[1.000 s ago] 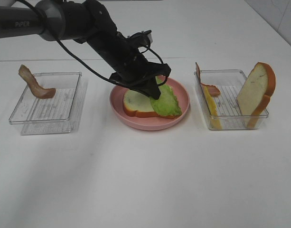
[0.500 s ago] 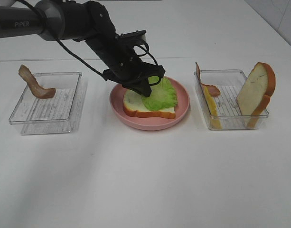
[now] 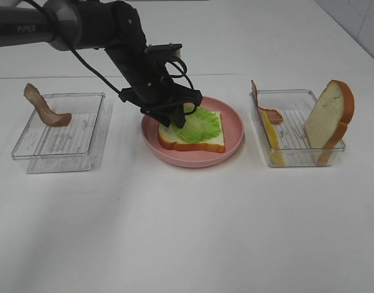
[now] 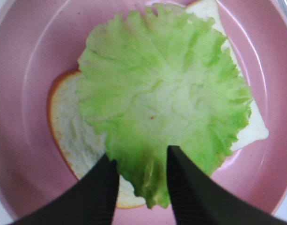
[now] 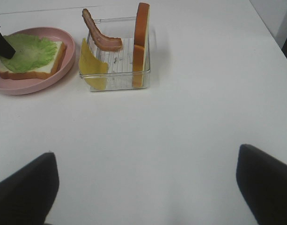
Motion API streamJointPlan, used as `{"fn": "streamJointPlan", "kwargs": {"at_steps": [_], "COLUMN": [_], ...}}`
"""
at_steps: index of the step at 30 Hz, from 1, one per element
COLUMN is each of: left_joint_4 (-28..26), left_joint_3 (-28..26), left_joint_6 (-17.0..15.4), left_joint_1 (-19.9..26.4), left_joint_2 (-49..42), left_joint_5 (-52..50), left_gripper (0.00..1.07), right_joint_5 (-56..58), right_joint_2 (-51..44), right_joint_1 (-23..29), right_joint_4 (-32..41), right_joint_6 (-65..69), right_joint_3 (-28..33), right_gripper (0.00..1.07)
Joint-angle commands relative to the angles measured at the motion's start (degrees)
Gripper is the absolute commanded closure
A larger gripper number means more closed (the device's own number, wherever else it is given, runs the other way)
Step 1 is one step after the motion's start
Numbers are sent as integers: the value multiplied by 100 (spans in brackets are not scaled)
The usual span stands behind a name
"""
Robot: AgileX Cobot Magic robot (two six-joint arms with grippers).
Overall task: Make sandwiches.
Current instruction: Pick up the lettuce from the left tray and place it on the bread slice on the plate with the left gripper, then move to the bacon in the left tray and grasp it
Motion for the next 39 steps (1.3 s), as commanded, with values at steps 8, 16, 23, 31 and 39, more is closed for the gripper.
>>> {"fn": "streamJointPlan", "kwargs": {"at_steps": [8, 16, 23, 31, 39], "left_joint_4": [1112, 2212, 2108, 2068, 1908], "left_joint_3": [-235, -1031, -1037, -665, -470], "left_joint_6": [-951, -1759, -1478, -1220, -854], "left_joint_1": [-17, -17, 304, 1203, 2068], "left_joint_2": [-642, -699, -934, -1558, -1478], "left_joint_5": [768, 2681, 2670, 2670, 2670], "left_gripper": [5, 5, 6, 6, 6], "right_joint_5": [-57, -57, -57, -57, -57], "right_joint_2": [-178, -178, -178, -178, -178], "right_joint_1": [-29, -29, -29, -29, -29], "right_joint_4": [-23, -23, -23, -23, -23], "right_joint_6": [-57, -57, -57, -57, -57], "right_joint_3": [17, 17, 17, 17, 17], "right_gripper": [11, 11, 11, 11, 11]}}
